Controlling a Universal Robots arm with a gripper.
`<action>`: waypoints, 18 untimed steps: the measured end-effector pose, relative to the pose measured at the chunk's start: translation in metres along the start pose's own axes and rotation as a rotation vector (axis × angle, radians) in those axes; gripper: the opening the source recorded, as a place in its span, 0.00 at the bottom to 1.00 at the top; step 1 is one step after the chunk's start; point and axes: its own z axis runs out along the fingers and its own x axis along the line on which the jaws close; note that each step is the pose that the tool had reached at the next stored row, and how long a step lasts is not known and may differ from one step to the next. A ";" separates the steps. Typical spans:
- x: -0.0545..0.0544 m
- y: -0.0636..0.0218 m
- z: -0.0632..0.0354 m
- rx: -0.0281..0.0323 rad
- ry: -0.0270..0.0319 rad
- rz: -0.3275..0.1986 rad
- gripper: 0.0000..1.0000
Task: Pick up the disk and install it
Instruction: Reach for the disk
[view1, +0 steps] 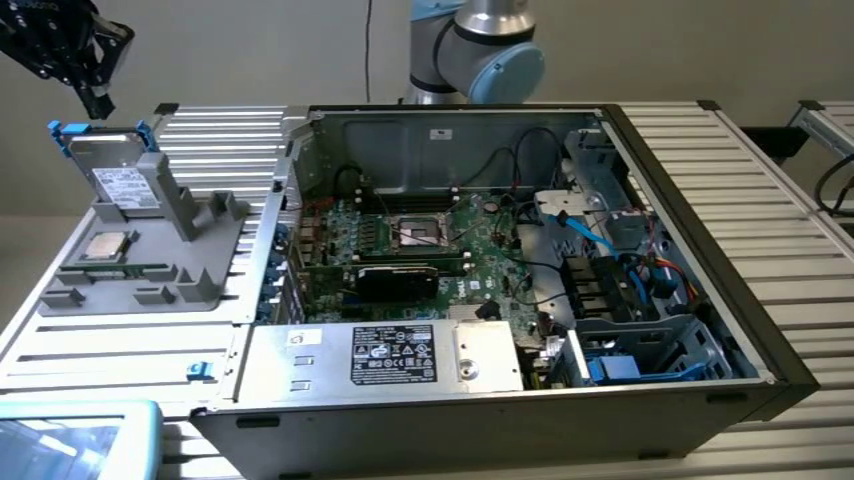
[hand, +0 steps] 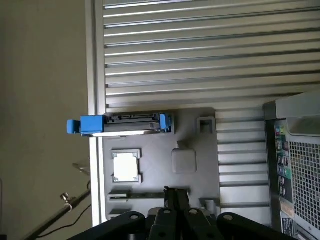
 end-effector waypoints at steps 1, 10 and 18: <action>0.004 0.0020 0.0003 0.0001 0.0013 0.000 0.11; 0.029 0.0245 0.0022 0.0015 0.0056 0.000 0.11; 0.057 0.0364 0.0027 0.0016 0.0074 0.000 0.11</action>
